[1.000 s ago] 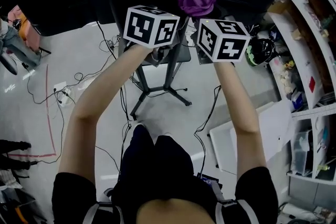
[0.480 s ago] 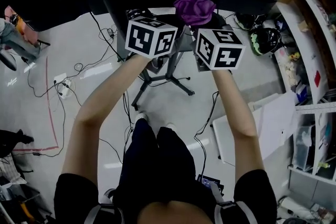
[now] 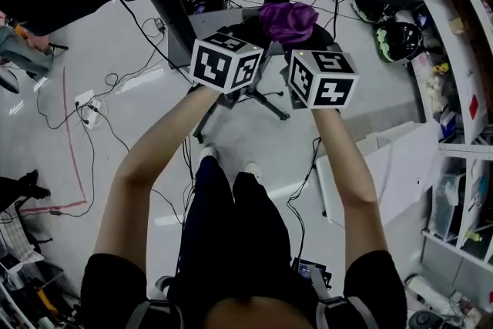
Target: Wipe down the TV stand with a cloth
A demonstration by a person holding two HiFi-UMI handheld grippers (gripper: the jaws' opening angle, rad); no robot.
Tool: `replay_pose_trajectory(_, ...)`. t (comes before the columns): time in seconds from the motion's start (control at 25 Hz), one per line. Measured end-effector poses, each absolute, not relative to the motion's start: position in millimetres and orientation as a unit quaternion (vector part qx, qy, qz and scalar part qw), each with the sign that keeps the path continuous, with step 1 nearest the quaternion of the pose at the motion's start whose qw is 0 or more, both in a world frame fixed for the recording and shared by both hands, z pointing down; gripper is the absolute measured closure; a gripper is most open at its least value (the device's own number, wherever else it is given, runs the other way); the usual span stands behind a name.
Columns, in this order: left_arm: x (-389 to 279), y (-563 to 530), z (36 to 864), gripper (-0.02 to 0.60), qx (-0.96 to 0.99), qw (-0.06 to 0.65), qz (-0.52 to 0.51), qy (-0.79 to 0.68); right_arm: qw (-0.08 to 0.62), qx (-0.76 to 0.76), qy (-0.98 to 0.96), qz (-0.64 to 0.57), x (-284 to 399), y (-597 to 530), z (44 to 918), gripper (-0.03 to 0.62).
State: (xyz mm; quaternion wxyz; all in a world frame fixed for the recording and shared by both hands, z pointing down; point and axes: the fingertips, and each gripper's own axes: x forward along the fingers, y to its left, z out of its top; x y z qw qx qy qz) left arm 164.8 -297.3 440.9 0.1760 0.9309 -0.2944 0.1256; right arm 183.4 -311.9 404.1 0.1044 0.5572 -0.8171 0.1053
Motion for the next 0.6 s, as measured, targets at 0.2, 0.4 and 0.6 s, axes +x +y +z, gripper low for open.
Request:
replay_pose_trajectory(0.2, 168.4, -298.2, 494.1, 0.575, 0.926, 0.191, 0.146, -0.290, 0.126, 0.554, -0.812, 0.132, 186.2, -312.5, 457.7, 0.530)
replay_pose_trajectory(0.4, 168.8, -299.0, 550.7, 0.575, 0.924, 0.199, 0.167, -0.280, 0.147, 0.550, -0.808, 0.155, 186.7, -313.0, 514.4, 0.530)
replay_pose_trajectory(0.6, 175.7, -296.1, 606.0, 0.575, 0.923, 0.216, 0.177, -0.265, 0.165, 0.555, -0.798, 0.166, 192.2, -314.3, 569.7, 0.530)
